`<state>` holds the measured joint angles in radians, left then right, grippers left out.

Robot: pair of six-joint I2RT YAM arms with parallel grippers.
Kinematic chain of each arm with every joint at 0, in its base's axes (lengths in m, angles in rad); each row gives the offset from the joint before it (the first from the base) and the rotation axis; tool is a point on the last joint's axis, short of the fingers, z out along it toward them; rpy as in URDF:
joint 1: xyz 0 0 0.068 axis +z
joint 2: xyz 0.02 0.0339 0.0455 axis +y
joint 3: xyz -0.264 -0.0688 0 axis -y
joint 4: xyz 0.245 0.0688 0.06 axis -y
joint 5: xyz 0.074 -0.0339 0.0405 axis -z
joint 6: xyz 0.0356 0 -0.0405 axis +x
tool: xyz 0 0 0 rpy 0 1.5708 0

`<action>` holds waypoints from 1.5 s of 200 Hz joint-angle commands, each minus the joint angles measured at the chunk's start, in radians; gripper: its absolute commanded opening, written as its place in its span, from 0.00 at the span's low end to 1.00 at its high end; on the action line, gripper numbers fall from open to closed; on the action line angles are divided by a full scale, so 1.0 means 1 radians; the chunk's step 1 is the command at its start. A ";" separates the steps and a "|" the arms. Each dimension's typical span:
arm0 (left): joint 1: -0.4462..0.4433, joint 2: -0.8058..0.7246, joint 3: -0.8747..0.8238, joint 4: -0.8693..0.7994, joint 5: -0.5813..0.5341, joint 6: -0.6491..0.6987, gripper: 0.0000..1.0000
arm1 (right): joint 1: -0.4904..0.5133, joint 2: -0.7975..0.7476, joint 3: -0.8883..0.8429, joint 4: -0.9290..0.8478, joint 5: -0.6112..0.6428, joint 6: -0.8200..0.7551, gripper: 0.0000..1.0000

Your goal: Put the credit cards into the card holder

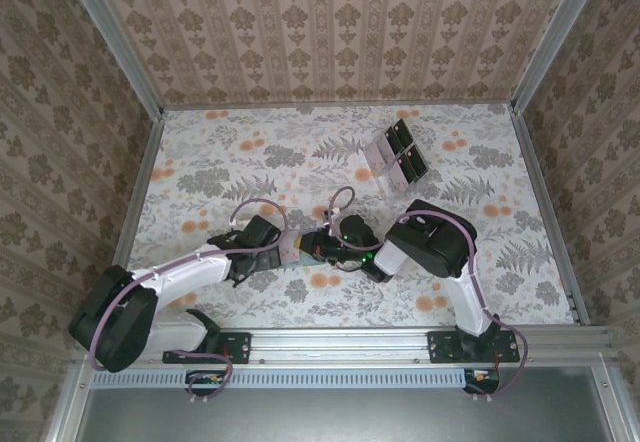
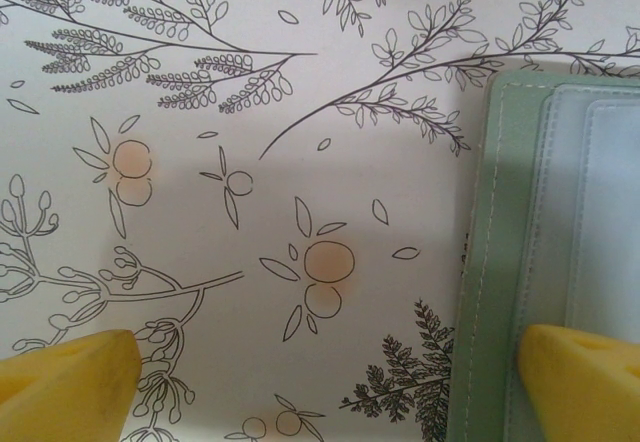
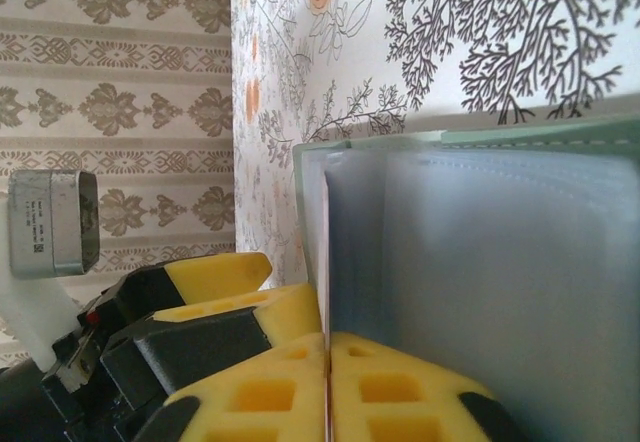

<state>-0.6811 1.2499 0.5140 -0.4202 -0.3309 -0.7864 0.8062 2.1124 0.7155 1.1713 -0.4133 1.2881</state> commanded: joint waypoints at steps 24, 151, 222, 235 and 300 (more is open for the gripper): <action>0.040 -0.058 0.056 -0.041 0.005 0.014 1.00 | 0.002 -0.085 0.044 -0.312 -0.016 -0.104 0.43; 0.141 -0.097 0.006 -0.059 0.018 -0.019 1.00 | 0.000 -0.274 0.364 -1.204 0.117 -0.546 0.51; 0.141 0.005 0.006 -0.060 -0.001 -0.066 1.00 | 0.007 -0.172 0.479 -1.316 0.137 -0.630 0.16; 0.141 0.012 0.004 -0.058 -0.001 -0.068 1.00 | 0.008 -0.160 0.491 -1.315 0.133 -0.631 0.14; 0.141 0.014 -0.021 -0.028 0.009 -0.067 1.00 | 0.016 -0.100 0.542 -1.330 0.112 -0.639 0.13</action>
<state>-0.5480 1.2575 0.5156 -0.4530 -0.3119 -0.8383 0.8108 1.9846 1.2167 -0.1257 -0.2920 0.6708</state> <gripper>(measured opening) 0.997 0.134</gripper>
